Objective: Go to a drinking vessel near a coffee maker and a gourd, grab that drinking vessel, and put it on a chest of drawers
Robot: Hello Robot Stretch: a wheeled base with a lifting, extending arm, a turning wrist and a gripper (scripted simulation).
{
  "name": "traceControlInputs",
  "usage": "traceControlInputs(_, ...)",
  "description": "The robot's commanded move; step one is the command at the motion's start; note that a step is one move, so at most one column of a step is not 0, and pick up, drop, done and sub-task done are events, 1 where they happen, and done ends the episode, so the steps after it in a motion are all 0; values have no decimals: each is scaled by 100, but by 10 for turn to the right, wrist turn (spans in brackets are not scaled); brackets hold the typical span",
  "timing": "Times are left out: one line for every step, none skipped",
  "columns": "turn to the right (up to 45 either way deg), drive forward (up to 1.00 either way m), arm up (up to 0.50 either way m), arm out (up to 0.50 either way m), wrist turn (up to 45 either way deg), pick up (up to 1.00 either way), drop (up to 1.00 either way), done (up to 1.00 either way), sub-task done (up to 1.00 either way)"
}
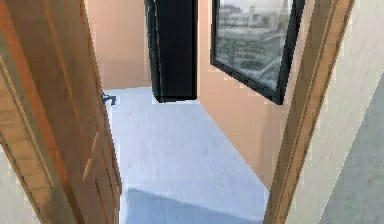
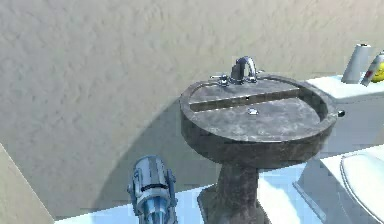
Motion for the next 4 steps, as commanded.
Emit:
traceControlInputs(30, 0, 0, 0, 0, 0, 0, 0, 0)
traceControlInputs(0, 55, 0, 0, 0, 0, 0, 0, 0)
traceControlInputs(-150, 0, 0, 0, 0, 0, 0, 0, 0)
traceControlInputs(0, 100, 0, 0, 0, 0, 0, 0, 0)
